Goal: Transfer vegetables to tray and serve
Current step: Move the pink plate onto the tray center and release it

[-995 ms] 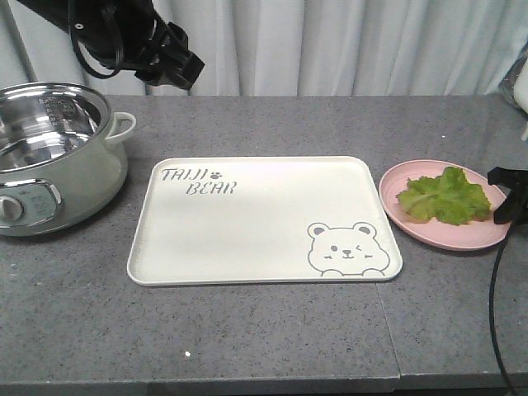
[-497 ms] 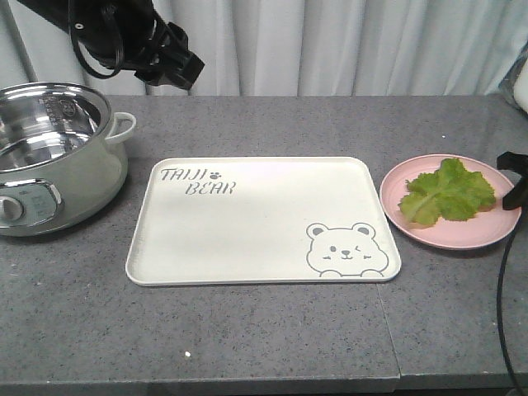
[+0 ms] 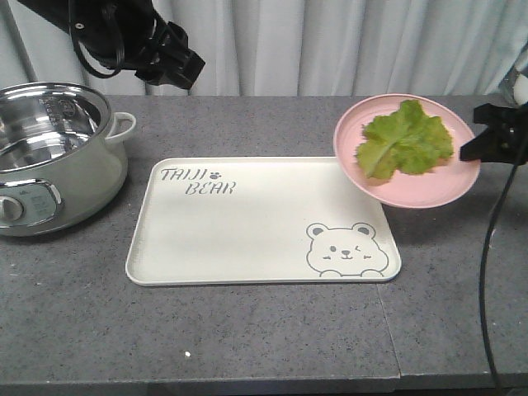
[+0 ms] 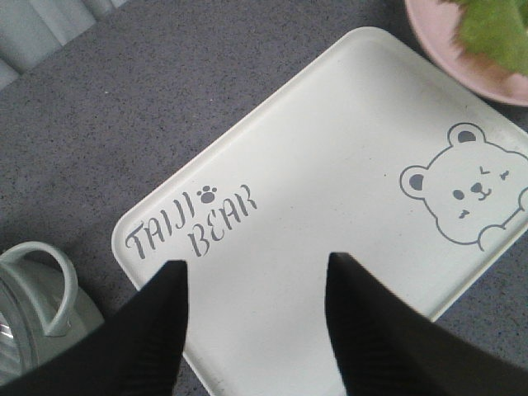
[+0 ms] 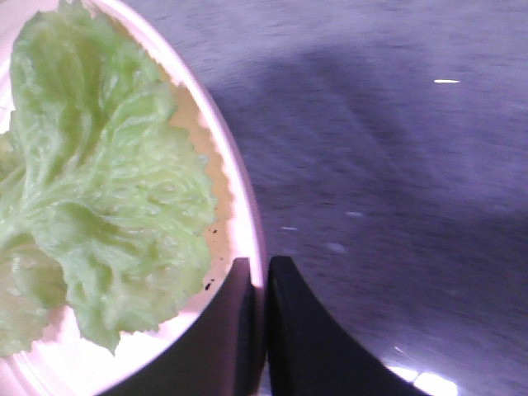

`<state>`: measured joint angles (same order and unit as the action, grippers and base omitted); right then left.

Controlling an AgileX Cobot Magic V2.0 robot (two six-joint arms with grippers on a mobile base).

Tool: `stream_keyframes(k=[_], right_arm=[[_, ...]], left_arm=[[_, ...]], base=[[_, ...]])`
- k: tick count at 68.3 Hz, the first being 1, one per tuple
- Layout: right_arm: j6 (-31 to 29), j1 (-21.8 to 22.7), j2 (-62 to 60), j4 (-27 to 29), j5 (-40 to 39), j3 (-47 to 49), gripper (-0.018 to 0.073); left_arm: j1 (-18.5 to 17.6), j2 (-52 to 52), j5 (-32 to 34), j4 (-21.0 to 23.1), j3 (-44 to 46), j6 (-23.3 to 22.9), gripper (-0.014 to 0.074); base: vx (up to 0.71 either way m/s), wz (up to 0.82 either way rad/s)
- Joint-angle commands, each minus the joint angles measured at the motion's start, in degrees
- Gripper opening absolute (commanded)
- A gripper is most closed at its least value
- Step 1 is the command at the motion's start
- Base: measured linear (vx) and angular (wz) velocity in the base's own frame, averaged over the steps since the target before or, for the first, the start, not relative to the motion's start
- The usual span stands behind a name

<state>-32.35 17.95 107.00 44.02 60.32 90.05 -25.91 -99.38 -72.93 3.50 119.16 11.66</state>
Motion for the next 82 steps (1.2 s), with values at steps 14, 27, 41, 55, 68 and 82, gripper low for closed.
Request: stream_keyframes(k=[14, 27, 41, 55, 68, 82], right_arm=[[-0.7, -17.7, -2.8, 4.1, -9.1, 1.7, -0.0002], [0.0, -26.8, 0.8, 4.1, -15.5, 1.7, -0.0002], [0.0, -30.0, 5.7, 1.8, -15.8, 1.7, 0.0029], [-1.3, -29.9, 6.8, 1.0, -15.7, 1.7, 0.0223], [-1.4, -29.8, 6.8, 0.3, -17.5, 1.8, 0.0482], [3.5, -29.8, 5.6, -8.3, -13.3, 7.4, 0.0514]], left_arm=[[0.0, 2.1, 1.3, -0.2, 1.5, -1.0, 0.0356], [0.0, 2.1, 1.3, -4.9, 1.5, -5.1, 0.0356], [0.0, 2.1, 1.3, -7.2, 1.5, -6.9, 0.0356], [0.0, 2.1, 1.3, -7.2, 1.5, -7.1, 0.0356], [0.0, 2.1, 1.3, -7.7, 1.5, -8.8, 0.0356], [0.0, 2.1, 1.3, -12.4, 1.5, -12.9, 0.0355]], base=[[0.00, 0.00], [0.00, 0.00], [0.00, 0.00], [0.00, 0.00], [0.00, 0.00], [0.00, 0.00]])
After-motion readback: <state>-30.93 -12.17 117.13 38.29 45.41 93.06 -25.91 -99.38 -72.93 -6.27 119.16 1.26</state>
